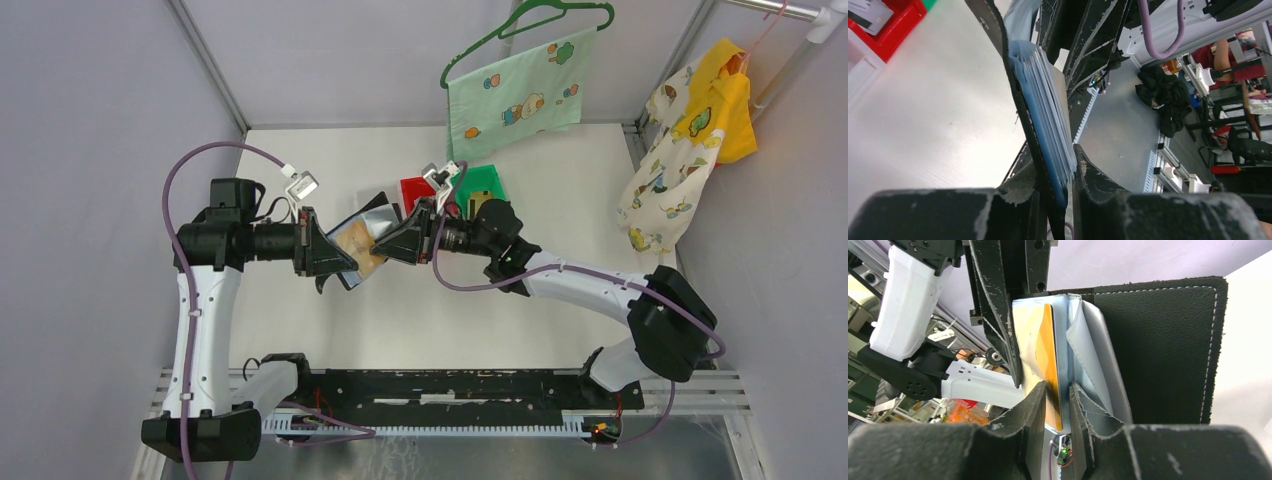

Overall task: Take the credit cards out of the card holder
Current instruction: Remove the credit card from the card holder.

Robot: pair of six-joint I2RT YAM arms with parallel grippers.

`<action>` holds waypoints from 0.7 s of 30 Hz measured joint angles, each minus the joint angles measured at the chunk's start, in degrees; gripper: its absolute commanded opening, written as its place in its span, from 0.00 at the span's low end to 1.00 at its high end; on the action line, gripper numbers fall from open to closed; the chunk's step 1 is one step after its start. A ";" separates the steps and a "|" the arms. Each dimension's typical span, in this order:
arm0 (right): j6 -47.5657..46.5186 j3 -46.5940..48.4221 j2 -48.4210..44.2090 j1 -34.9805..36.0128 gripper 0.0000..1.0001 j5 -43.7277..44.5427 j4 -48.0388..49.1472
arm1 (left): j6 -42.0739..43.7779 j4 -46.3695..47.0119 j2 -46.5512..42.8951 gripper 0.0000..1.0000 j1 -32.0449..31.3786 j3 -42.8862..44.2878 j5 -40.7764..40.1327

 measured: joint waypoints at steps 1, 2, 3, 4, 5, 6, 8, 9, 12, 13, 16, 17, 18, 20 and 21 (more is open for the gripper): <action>-0.46 0.76 0.37 0.15 0.29 0.02 -0.85 | -0.15 0.35 -0.26 0.02 0.00 -0.02 -0.39; -0.83 1.33 0.63 0.24 0.28 0.00 -1.44 | -0.31 0.79 -0.48 0.02 0.07 -0.02 -0.70; -1.27 2.12 1.01 0.31 0.26 0.00 -2.36 | -0.37 1.09 -0.63 0.02 0.11 -0.02 -1.05; -1.57 2.62 1.29 0.31 0.22 0.00 -2.99 | -0.42 1.44 -0.76 0.02 0.13 -0.02 -1.49; -1.77 2.89 1.49 0.31 0.16 0.00 -3.30 | -0.44 1.70 -0.81 0.02 0.17 -0.04 -1.88; -1.86 3.02 1.60 0.31 0.11 0.00 -3.45 | -0.42 1.86 -0.79 0.04 0.22 -0.09 -2.19; -2.23 3.04 1.64 0.31 0.00 0.00 -3.78 | -0.42 1.86 -0.81 0.06 0.33 -0.28 -2.60; -2.36 3.04 1.64 0.31 0.00 -0.02 -3.89 | -0.42 1.86 -0.83 0.07 0.37 -0.35 -2.91; -2.38 2.99 1.60 0.28 0.00 -0.11 -3.87 | -0.39 1.73 -0.81 0.11 0.48 -0.37 -3.17; -2.19 2.82 1.53 0.26 0.00 -0.22 -3.58 | -0.33 1.51 -0.76 0.12 0.48 -0.37 -3.04; 0.48 0.37 1.09 -0.09 0.00 -1.27 0.70 | 1.31 -0.31 -0.26 0.21 0.35 -0.28 -1.33; 1.68 -0.46 1.03 -0.15 0.00 -1.68 2.38 | 2.14 -1.11 0.00 0.27 0.28 -0.20 -0.68; 2.69 -1.07 1.03 -0.22 0.00 -2.03 3.85 | 3.17 -2.23 0.33 0.32 0.28 -0.09 0.28; 4.83 -2.36 1.03 -0.24 0.00 -2.71 6.95 | 5.33 -4.00 0.96 0.36 0.22 0.13 1.86; 5.66 -2.75 1.03 -0.22 0.00 -3.54 7.85 | 6.56 -4.48 1.29 0.37 0.20 0.39 2.86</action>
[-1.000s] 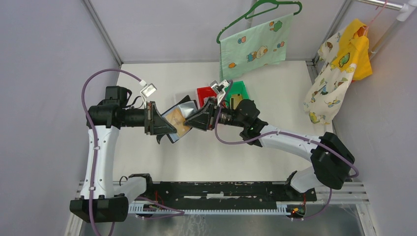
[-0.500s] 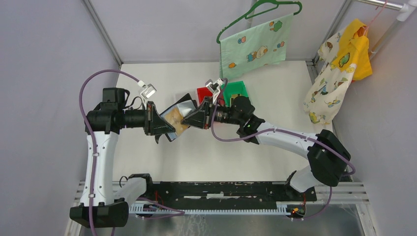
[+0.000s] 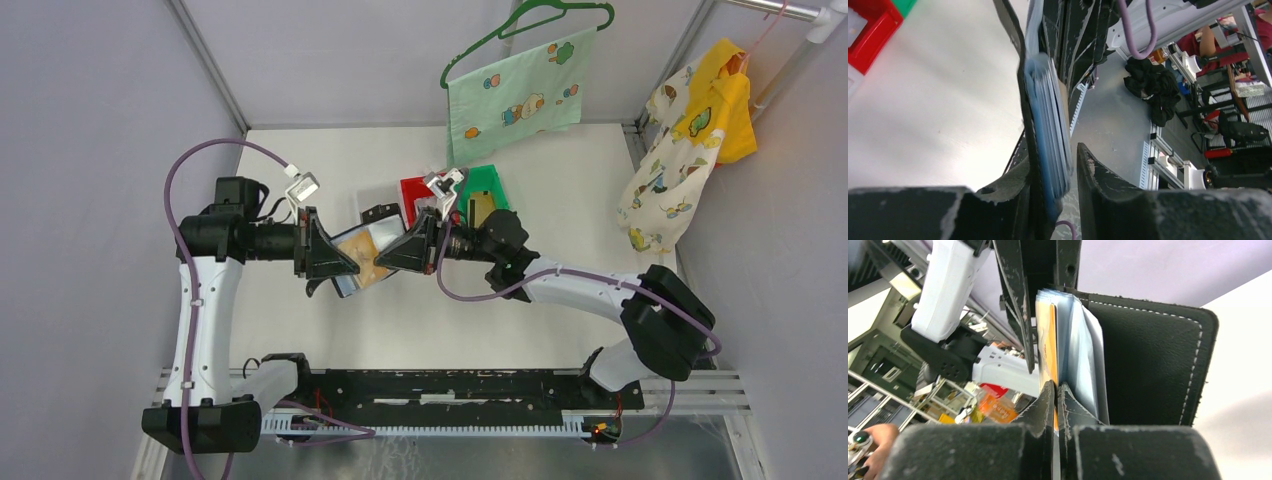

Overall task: Take the credit cards out of the card holder
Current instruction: Remove the credit card from the card holder.

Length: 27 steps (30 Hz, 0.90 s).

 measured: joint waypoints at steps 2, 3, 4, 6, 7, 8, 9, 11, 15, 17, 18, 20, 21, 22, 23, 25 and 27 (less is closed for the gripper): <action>1.25 -0.52 0.00 0.39 0.00 -1.18 1.31 | 2.32 -1.01 0.66 0.36 0.00 0.74 1.62; 1.68 -0.79 -0.02 0.57 0.00 -1.70 1.88 | 3.13 -1.31 0.81 0.35 -0.02 0.98 2.08; 2.01 -0.96 -0.02 0.66 0.00 -2.10 2.23 | 4.15 -1.73 0.96 0.33 -0.11 1.16 2.69; 2.56 -1.40 -0.15 0.81 0.00 -2.78 3.04 | 5.57 -2.60 1.01 0.23 -0.15 1.22 3.45; 2.71 -1.53 -0.28 0.87 0.00 -2.95 3.30 | 6.03 -2.93 1.01 0.18 -0.15 1.22 3.63; 2.89 -1.62 -0.42 0.92 0.00 -3.19 3.58 | 6.34 -3.15 1.01 0.14 -0.15 1.22 3.76; 2.95 -1.73 -0.66 0.90 0.00 -3.30 3.85 | 6.82 -3.32 1.03 0.13 -0.15 1.22 4.11; 3.26 -2.05 -0.87 0.85 0.00 -3.43 4.55 | 6.95 -3.74 1.03 0.15 -0.15 1.25 4.63; 5.22 -3.50 -0.92 0.48 0.00 -3.23 7.28 | 7.08 -3.93 1.03 0.28 -0.48 1.27 4.92; 6.05 -3.89 -0.92 0.46 0.00 -3.06 8.35 | 7.15 -3.93 1.03 0.31 -0.63 1.27 5.18; 6.19 -3.93 -0.92 0.46 0.00 -2.99 8.52 | 7.19 -3.93 1.03 0.33 -0.63 1.27 5.46; 6.38 -3.98 -0.94 0.20 0.00 -2.93 8.55 | 7.21 -3.96 0.98 0.39 -0.63 1.29 6.08; 6.54 -4.09 -0.94 -0.07 0.00 -2.89 8.50 | 7.23 -3.96 0.94 0.43 -0.63 1.31 6.21; 6.58 -4.24 -1.01 -0.31 0.00 -2.86 8.39 | 7.26 -3.96 0.90 0.45 -0.63 1.33 6.43; 6.58 -4.46 -1.03 -0.55 0.00 -2.82 8.28 | 7.34 -3.96 0.83 0.47 -0.63 1.36 6.54; 6.54 -4.59 -1.03 -0.72 0.00 -2.58 7.72 | 7.58 -3.93 0.70 0.50 -0.72 1.36 6.64; 6.25 -4.59 -1.14 -0.74 0.00 -2.40 7.02 | 7.80 -3.96 0.52 0.50 -0.90 1.36 6.69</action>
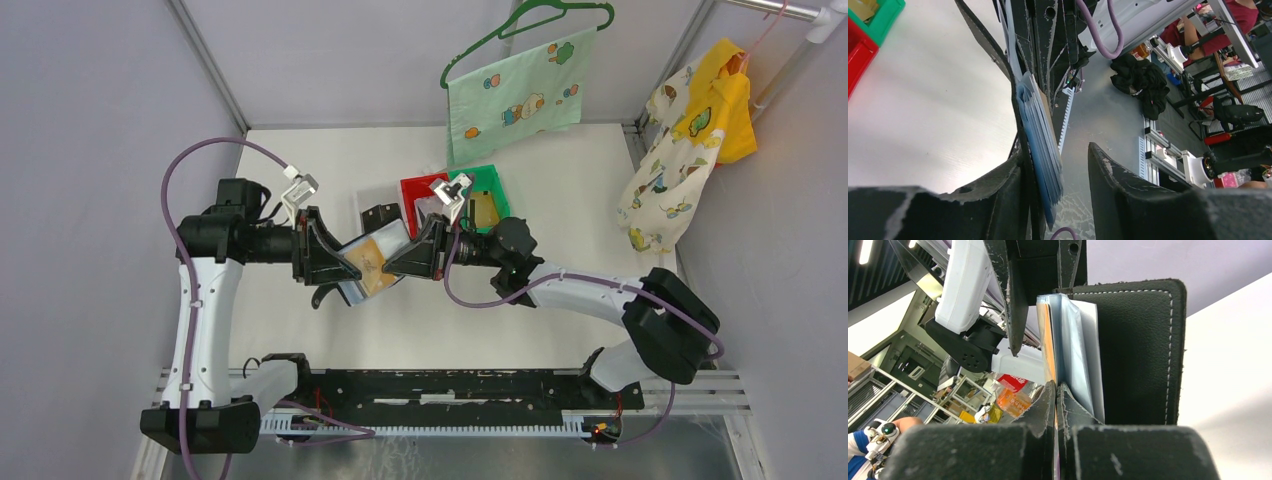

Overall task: Take the credit cards out of the card holder
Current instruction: Remove the credit card from the card holder.

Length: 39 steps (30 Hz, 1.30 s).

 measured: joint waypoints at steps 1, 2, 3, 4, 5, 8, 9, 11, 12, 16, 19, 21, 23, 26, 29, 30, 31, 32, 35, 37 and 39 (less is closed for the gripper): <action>-0.20 0.00 -0.13 -0.02 0.00 0.15 -0.39 | 0.13 0.00 -0.09 0.48 0.00 0.00 0.00; -0.28 0.00 -0.35 -0.02 0.00 0.26 -0.76 | 0.33 0.02 -0.22 0.46 0.00 0.00 0.07; -0.39 0.00 -0.55 -0.02 0.00 0.35 -1.01 | 0.57 0.02 -0.33 0.43 0.00 0.00 0.17; -0.42 0.00 -0.74 0.00 0.00 0.37 -1.27 | 0.66 0.02 -0.44 0.39 0.00 0.00 0.22; -0.46 0.00 -0.87 -0.02 0.00 0.35 -1.42 | 0.76 0.02 -0.50 0.34 -0.13 0.00 0.22; -0.31 -0.09 -1.33 -0.15 0.00 -0.33 -1.62 | 1.49 0.26 -0.66 0.09 -1.18 0.00 -0.17; -0.31 -0.24 -1.62 -0.26 0.00 -0.72 -1.51 | 1.77 0.48 -0.68 0.04 -1.20 0.00 -0.72; -0.35 -0.33 -1.95 -0.37 0.00 -0.94 -1.42 | 2.12 0.76 -0.66 0.02 -1.25 0.00 -0.74; -0.24 -0.33 -1.97 -0.39 0.01 -1.03 -1.27 | 2.21 0.83 -0.68 0.02 -1.29 0.00 -0.76; 0.85 -0.35 -1.90 -0.44 0.20 -1.75 -0.22 | 2.21 0.83 -0.66 0.02 -1.51 0.00 -0.52; 1.75 -0.35 -1.81 -0.52 0.28 -1.77 0.37 | 2.16 0.85 -0.57 0.02 -1.73 0.04 -0.70; 2.01 -0.28 -1.75 -0.55 0.29 -1.75 0.59 | 2.16 0.83 -0.37 0.02 -1.90 0.09 -0.85; 2.05 0.13 -1.57 -0.55 0.22 -1.75 0.59 | 2.14 0.85 0.00 0.02 -1.95 0.17 -1.07; 2.14 1.27 -1.05 -0.55 0.17 -1.33 0.52 | 1.36 1.42 0.22 0.02 -1.99 0.22 -1.36; 2.08 1.86 -0.70 -0.52 0.11 -0.66 0.50 | -2.60 4.46 -0.28 0.02 -2.16 0.17 -2.49; 1.86 2.01 -0.57 -0.50 0.09 -0.39 0.44 | -4.72 6.16 -0.74 0.02 -2.19 0.09 -3.17; 1.68 2.27 -0.42 -0.50 0.07 0.00 -0.02 | -7.37 8.57 -1.60 0.02 -2.21 -0.37 -4.13; 1.42 2.47 -0.28 -0.50 0.06 0.20 -0.33 | -9.53 10.49 -2.49 0.02 -2.21 -0.87 -4.76; 0.98 2.82 -0.07 -0.48 0.00 0.59 -0.79 | -16.17 15.91 -5.70 0.02 -2.21 -2.67 -7.13; 0.79 2.82 -0.07 -0.39 0.00 0.85 -0.57 | -18.64 17.55 -6.47 0.03 -2.23 -2.99 -8.02; 0.79 2.82 -0.07 -0.39 0.00 0.98 -0.28 | -19.71 18.18 -6.60 0.04 -2.25 -3.02 -8.39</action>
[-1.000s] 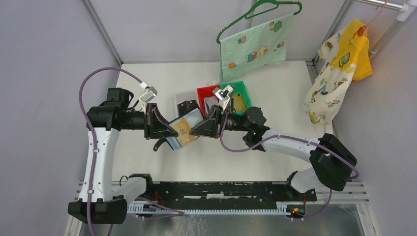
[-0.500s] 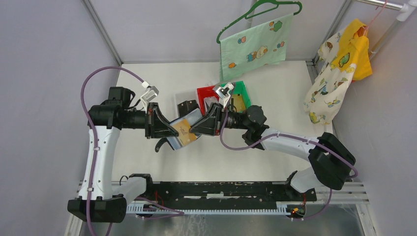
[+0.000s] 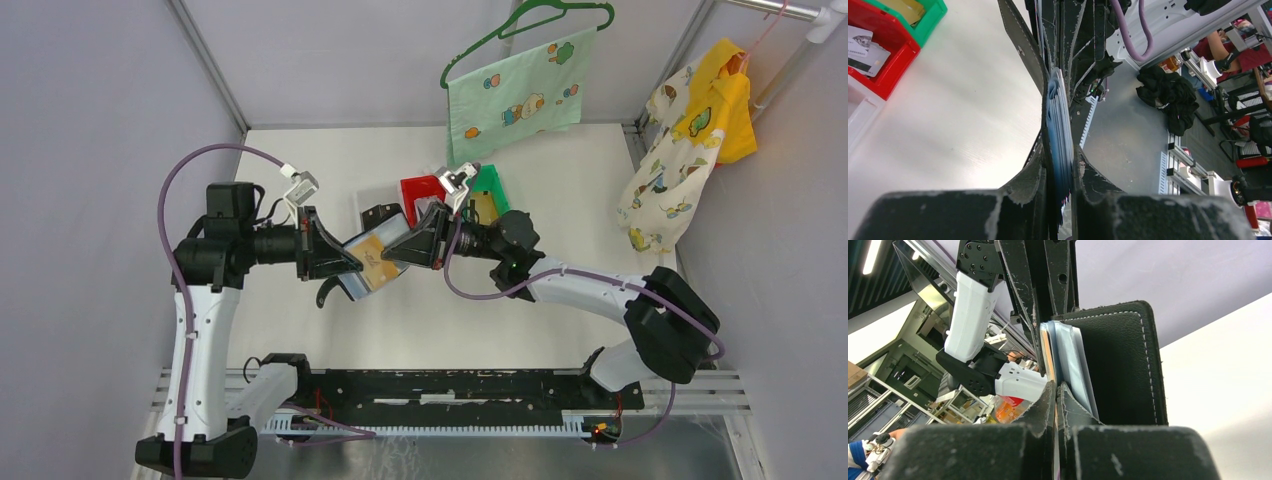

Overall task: Take the credit cards out of the card holder
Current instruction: Remove the credit card from the card holder.

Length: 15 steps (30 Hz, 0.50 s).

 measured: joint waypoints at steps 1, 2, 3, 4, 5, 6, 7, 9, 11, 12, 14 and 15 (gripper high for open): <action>0.09 0.00 0.00 -0.11 0.00 0.00 0.20 | -0.48 0.07 0.11 0.04 0.00 0.00 -0.02; 0.24 -0.04 0.00 -0.22 0.00 0.02 0.35 | -0.76 0.13 0.31 0.04 0.00 0.00 -0.02; 0.59 -0.17 0.00 -0.42 0.00 0.02 0.59 | -1.03 0.24 0.52 0.04 -0.04 0.00 0.00; 0.94 -0.48 0.00 -0.63 0.00 0.02 0.98 | -1.16 0.31 0.83 0.05 -0.20 0.00 -0.07; 1.29 -0.83 0.00 -0.76 0.00 0.09 1.46 | -1.29 0.33 1.16 0.06 -0.31 0.00 -0.26; 1.90 -1.49 0.00 -1.07 0.00 0.33 2.25 | -1.57 0.33 1.60 0.06 -0.44 0.00 -0.63; 2.27 -1.99 0.00 -1.36 0.00 0.59 2.64 | -2.12 0.33 1.99 0.07 -0.74 0.00 -1.14; 3.34 -2.99 0.24 -1.64 0.00 1.49 3.58 | -2.56 0.31 2.62 0.10 -1.14 0.00 -1.88; 4.48 -3.67 0.70 -1.86 0.00 2.01 4.92 | -2.84 0.31 3.02 0.14 -1.27 0.00 -2.27; 5.16 -3.98 0.90 -1.97 0.00 2.25 5.57 | -2.95 0.31 3.13 0.16 -1.36 0.00 -2.40; 6.69 -4.87 1.22 -2.23 0.00 2.58 7.43 | -2.99 0.31 3.17 0.21 -1.49 0.00 -2.40; 7.26 -5.38 1.29 -2.40 0.00 2.71 8.28 | -2.99 0.31 3.15 0.23 -1.49 0.00 -2.34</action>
